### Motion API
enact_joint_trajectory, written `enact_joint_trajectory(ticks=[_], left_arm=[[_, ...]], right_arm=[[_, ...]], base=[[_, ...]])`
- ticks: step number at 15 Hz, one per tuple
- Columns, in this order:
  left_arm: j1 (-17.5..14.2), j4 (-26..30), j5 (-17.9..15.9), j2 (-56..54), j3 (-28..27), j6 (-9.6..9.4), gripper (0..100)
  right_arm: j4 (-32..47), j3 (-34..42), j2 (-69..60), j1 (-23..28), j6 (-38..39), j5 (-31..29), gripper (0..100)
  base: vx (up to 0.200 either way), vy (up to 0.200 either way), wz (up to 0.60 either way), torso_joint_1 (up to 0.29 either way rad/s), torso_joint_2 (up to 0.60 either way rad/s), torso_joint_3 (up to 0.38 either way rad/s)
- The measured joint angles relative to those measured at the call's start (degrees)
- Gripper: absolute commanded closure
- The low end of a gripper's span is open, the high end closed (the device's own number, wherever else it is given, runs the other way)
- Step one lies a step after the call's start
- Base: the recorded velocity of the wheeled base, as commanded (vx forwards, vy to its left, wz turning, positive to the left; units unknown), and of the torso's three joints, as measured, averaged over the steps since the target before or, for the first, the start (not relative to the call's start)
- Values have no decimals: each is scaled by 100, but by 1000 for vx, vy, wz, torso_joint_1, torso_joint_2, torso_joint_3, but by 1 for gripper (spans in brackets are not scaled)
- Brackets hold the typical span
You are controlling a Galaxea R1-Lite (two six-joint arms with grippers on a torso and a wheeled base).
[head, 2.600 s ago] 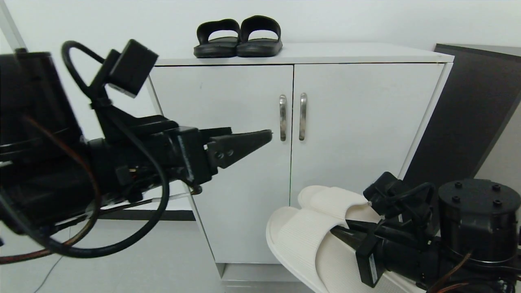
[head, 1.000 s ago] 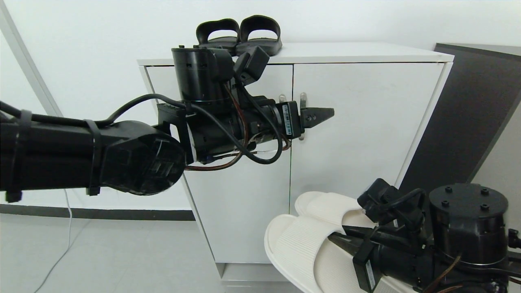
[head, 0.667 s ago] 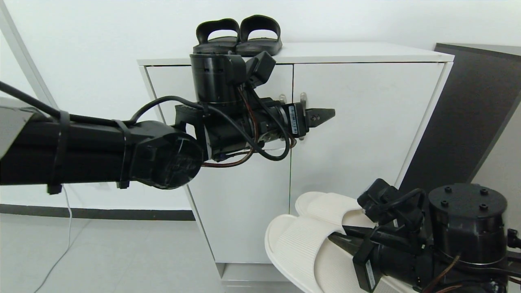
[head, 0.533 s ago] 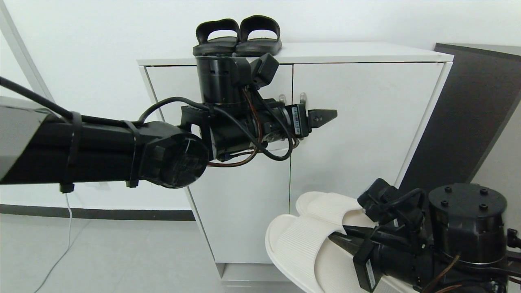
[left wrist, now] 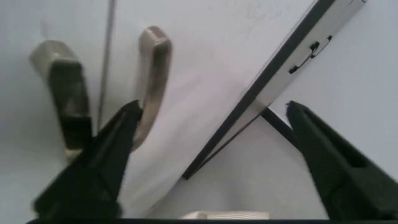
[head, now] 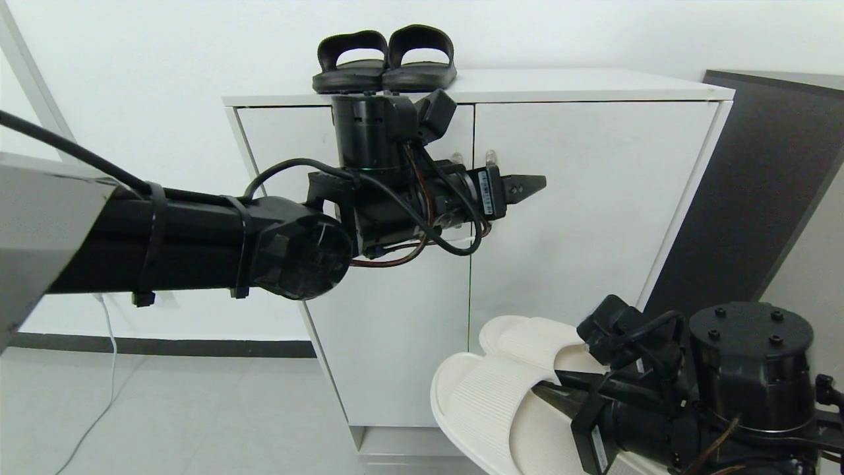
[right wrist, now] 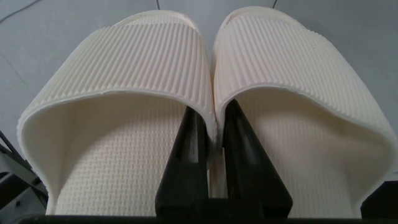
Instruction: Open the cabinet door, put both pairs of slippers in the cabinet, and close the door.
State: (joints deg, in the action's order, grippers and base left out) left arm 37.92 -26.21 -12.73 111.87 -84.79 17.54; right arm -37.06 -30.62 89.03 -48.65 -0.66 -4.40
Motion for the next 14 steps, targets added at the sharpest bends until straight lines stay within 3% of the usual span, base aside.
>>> enact_joint_trajectory(ticks=[6,14], left_arm=[[27,-20,-21,-206,257,-6,100],[282,-63,-24,-1085,1384,-20,100]], right_arm=[[0,22,-16,-2,1,184,100],[2,323,-308,-88,-10,1342,100]], base=[[0,0,0,0,0,0],[0,0,0,0,0,0]])
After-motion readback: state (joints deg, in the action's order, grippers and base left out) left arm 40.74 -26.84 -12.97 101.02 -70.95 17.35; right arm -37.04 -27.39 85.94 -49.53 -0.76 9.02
